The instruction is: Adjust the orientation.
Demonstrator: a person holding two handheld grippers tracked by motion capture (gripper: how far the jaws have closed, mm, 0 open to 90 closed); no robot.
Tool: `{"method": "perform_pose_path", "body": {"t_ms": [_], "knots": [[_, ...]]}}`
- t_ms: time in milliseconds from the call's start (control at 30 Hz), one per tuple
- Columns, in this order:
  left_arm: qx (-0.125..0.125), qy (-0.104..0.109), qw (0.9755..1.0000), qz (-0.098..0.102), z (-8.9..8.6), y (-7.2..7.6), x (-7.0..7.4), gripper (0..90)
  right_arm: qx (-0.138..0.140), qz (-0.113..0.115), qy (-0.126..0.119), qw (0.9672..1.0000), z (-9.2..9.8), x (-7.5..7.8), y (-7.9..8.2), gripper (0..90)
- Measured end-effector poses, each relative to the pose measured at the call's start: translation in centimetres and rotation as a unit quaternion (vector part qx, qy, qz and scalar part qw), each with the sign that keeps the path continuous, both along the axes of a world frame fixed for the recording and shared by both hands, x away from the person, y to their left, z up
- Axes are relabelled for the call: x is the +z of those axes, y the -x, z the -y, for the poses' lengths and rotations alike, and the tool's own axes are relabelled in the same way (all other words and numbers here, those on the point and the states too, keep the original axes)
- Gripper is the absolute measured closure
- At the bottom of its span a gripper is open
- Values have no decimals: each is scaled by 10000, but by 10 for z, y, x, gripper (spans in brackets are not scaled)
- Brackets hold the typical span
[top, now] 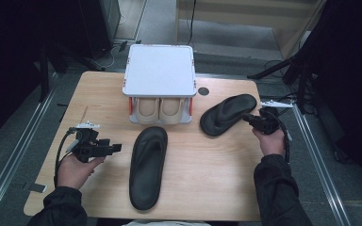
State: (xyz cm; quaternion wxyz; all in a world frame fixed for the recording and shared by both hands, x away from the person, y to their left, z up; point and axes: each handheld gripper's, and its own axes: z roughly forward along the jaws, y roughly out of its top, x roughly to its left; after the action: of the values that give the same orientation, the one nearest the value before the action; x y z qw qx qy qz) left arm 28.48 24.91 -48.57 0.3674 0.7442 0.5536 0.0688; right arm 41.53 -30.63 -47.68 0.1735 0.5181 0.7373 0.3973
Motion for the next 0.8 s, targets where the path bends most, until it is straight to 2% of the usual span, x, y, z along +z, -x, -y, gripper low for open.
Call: {"method": "perform_pose_path", "body": {"t_ms": [167,300,500,600,667,800], "knots": [[-9,14,10000,-33,0,-1,-1,387,-187,-11,-49,9998,10,-1,-12,900],[-55,13,10000,74,0,1,1,386,-354,-17,33,9994,16,-2,-22,900],[-85,13,10000,42,1,2,0,385,-402,-108,98,9991,19,-6,-39,900],[-172,-3,9998,134,3,7,1,386,-392,-263,141,9988,20,-8,-49,900],[-207,-32,9995,215,4,11,2,385,-434,-308,185,9984,23,-10,-57,900],[-182,-87,9995,245,3,17,1,385,-490,-332,172,9981,24,-13,-67,900]]}}
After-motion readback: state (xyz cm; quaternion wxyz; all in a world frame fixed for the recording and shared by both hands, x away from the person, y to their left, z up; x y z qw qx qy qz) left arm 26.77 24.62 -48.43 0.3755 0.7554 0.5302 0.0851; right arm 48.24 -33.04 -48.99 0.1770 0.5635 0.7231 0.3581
